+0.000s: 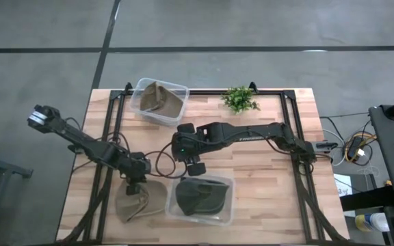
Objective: Pick & Place hat
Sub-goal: Put the brown cap into the top transparent bin
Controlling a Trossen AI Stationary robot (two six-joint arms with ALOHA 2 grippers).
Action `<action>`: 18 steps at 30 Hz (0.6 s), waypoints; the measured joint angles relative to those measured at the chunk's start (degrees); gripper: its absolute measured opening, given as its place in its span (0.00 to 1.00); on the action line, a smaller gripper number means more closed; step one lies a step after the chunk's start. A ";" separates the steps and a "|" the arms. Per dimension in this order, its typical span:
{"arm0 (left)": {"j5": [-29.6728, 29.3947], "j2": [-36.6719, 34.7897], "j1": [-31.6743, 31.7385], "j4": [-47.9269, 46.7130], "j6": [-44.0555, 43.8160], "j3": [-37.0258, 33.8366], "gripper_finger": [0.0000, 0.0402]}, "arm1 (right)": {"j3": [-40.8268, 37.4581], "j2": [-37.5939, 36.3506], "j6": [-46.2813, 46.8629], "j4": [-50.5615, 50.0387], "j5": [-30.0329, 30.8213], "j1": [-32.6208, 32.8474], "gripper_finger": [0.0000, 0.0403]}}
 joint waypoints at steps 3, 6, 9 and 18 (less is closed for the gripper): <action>-1.37 -0.86 0.00 -3.19 0.27 2.04 0.02 | 0.00 0.00 -0.11 0.49 0.00 0.00 0.37; -4.34 -1.66 0.00 -7.96 1.21 4.65 0.02 | 0.00 0.00 -0.24 0.19 0.00 0.00 0.38; -7.57 -2.17 0.00 -13.15 2.35 7.32 0.02 | 0.00 -0.04 -0.24 0.20 0.00 0.00 0.38; -14.68 -3.71 0.00 -23.60 5.95 16.06 0.02 | 0.02 -0.33 -2.71 1.63 0.02 -0.11 0.36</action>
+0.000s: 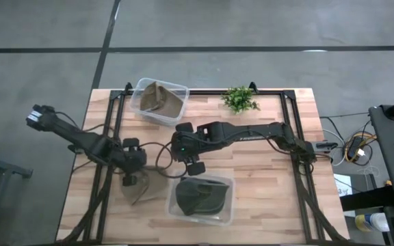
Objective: Pick & Place hat
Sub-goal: Put the brown cap into the top transparent bin
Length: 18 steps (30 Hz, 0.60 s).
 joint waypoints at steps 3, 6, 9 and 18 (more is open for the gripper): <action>-3.88 -0.49 0.02 -4.97 0.45 3.23 0.02 | 0.04 0.00 -0.53 0.93 0.00 -0.04 0.36; -6.44 -0.95 0.02 -8.53 0.63 6.16 0.02 | 0.06 0.00 -1.41 1.29 -0.02 -0.04 0.37; -8.47 -1.45 0.02 -11.22 0.74 8.91 0.01 | 0.07 0.00 -2.02 2.13 0.00 -0.04 0.38; -15.52 -1.70 0.02 -14.55 4.59 14.84 0.01 | 0.04 0.06 -4.13 5.85 7.03 -0.87 0.42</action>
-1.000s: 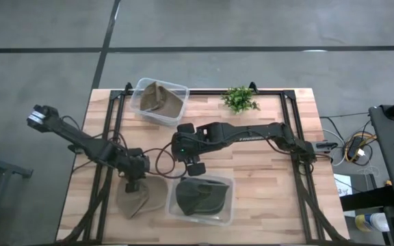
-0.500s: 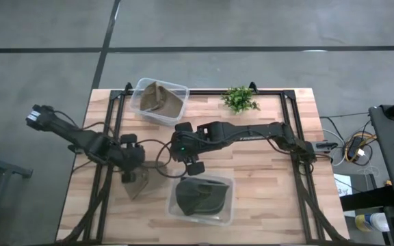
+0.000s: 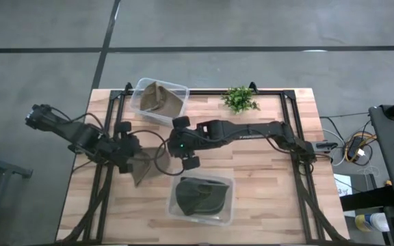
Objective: Pick & Place hat
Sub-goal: Put the brown cap into the top transparent bin
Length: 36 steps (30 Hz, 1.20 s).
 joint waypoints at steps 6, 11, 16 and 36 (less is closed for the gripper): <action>-5.86 0.00 0.00 -0.50 3.76 2.38 0.01 | -0.02 -0.08 2.62 4.86 -4.26 -2.03 0.46; -8.20 0.00 0.00 -0.52 5.98 3.52 0.01 | -0.02 -0.14 4.00 7.45 -4.60 -3.58 0.46; -9.67 0.00 0.00 -0.48 7.38 3.99 0.01 | -0.02 -0.17 4.59 9.92 -8.96 -4.50 0.47; -12.79 0.00 0.00 3.10 11.78 5.49 0.02 | -0.04 0.07 9.01 12.43 -12.57 -5.95 0.23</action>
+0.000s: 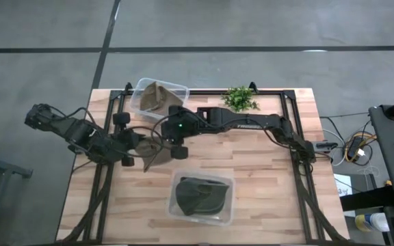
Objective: Pick & Place hat
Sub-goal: Put the brown cap into the top transparent bin
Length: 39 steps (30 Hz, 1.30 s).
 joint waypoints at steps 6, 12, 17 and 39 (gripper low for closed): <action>-2.46 0.15 -0.02 0.32 0.25 -0.02 0.03 | -0.02 0.04 3.01 -0.60 -0.59 -0.62 0.04; -9.33 0.17 -0.02 1.32 -0.32 -0.09 0.07 | 0.05 -0.03 4.64 -0.41 -0.49 -1.45 0.03; -12.15 0.13 -0.04 2.03 0.42 -0.07 0.20 | -0.17 0.25 6.17 -2.15 -0.76 -1.99 0.03; -29.87 -0.02 -1.87 2.24 -3.66 -0.04 0.35 | 0.11 -4.47 5.64 12.92 2.64 -12.63 0.03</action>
